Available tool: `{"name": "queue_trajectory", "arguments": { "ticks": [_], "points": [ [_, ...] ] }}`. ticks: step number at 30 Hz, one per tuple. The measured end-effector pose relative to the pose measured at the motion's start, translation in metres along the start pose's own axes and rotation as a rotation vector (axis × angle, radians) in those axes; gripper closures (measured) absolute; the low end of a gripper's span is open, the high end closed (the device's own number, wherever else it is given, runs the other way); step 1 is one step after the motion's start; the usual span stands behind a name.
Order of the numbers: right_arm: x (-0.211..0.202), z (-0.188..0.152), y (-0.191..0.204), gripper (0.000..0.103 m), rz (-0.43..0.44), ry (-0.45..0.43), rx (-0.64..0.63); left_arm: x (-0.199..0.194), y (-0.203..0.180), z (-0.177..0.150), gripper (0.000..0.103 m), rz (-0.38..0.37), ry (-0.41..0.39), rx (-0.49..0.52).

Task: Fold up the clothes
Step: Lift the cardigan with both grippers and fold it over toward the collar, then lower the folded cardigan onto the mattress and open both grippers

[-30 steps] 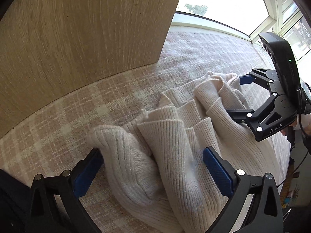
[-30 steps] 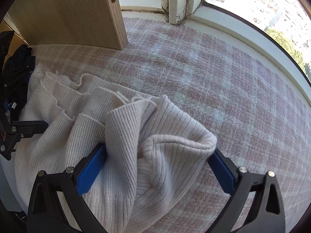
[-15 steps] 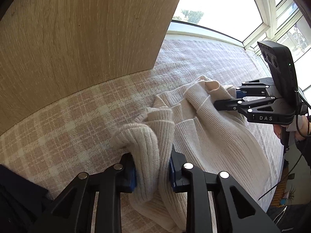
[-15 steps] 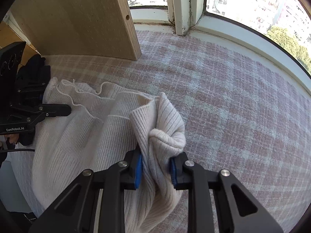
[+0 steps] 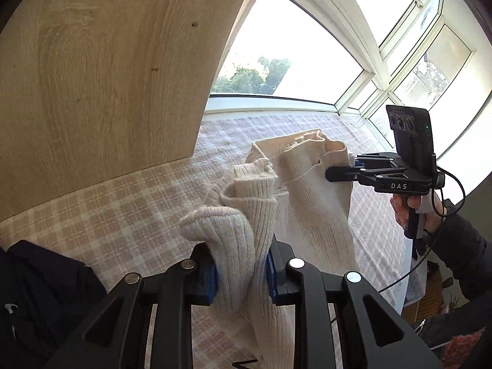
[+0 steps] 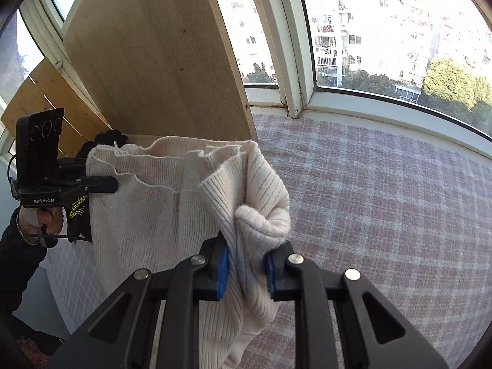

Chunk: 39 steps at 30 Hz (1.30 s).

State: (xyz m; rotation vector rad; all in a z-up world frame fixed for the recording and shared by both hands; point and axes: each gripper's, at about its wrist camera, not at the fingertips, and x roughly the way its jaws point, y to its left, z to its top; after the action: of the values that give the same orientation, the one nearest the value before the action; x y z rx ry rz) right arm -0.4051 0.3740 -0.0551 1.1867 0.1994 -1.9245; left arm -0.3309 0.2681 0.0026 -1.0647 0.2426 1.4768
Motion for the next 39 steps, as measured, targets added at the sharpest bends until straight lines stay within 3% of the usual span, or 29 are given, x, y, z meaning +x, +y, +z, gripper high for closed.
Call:
{"name": "queue_trajectory", "arguments": {
  "ticks": [3,6,8,11,14,18,21,24,26,29,34,39],
  "points": [
    [-0.031,-0.008,0.012,0.085,-0.031,-0.036,-0.023,-0.015,-0.026,0.006,0.081,-0.008,-0.004,0.048],
    [-0.048,-0.006,0.008,0.085,-0.077,-0.065,-0.041,-0.020,-0.050,0.030,0.081,-0.017,-0.024,0.080],
    [-0.064,0.000,-0.003,0.085,-0.111,-0.093,-0.038,-0.019,-0.067,0.053,0.081,0.015,-0.044,0.136],
    [-0.084,0.015,-0.021,0.085,-0.192,-0.158,-0.087,-0.014,-0.087,0.094,0.081,0.046,-0.108,0.181],
    [-0.100,0.022,-0.040,0.085,-0.264,-0.261,-0.153,-0.006,-0.104,0.128,0.081,0.097,-0.221,0.233],
    [-0.123,0.032,-0.064,0.085,-0.361,-0.399,-0.242,0.021,-0.119,0.129,0.080,0.130,-0.347,0.317],
    [-0.103,-0.021,-0.076,0.085,-0.395,-0.353,-0.317,0.065,-0.118,0.073,0.078,0.116,-0.234,0.382],
    [-0.077,-0.089,-0.081,0.084,-0.401,-0.193,-0.352,0.117,-0.119,0.006,0.078,0.083,0.012,0.407],
    [-0.058,-0.130,-0.081,0.082,-0.414,-0.077,-0.386,0.140,-0.123,-0.026,0.077,0.057,0.133,0.408],
    [-0.038,-0.167,-0.076,0.081,-0.478,0.043,-0.457,0.147,-0.137,-0.043,0.073,0.060,0.179,0.452],
    [-0.044,-0.166,-0.079,0.071,-0.512,0.086,-0.424,0.140,-0.140,-0.037,0.067,0.077,0.213,0.429],
    [-0.064,-0.187,-0.055,0.070,-0.496,0.157,-0.498,0.115,-0.143,-0.067,0.061,0.063,0.265,0.444]
  ]
}}
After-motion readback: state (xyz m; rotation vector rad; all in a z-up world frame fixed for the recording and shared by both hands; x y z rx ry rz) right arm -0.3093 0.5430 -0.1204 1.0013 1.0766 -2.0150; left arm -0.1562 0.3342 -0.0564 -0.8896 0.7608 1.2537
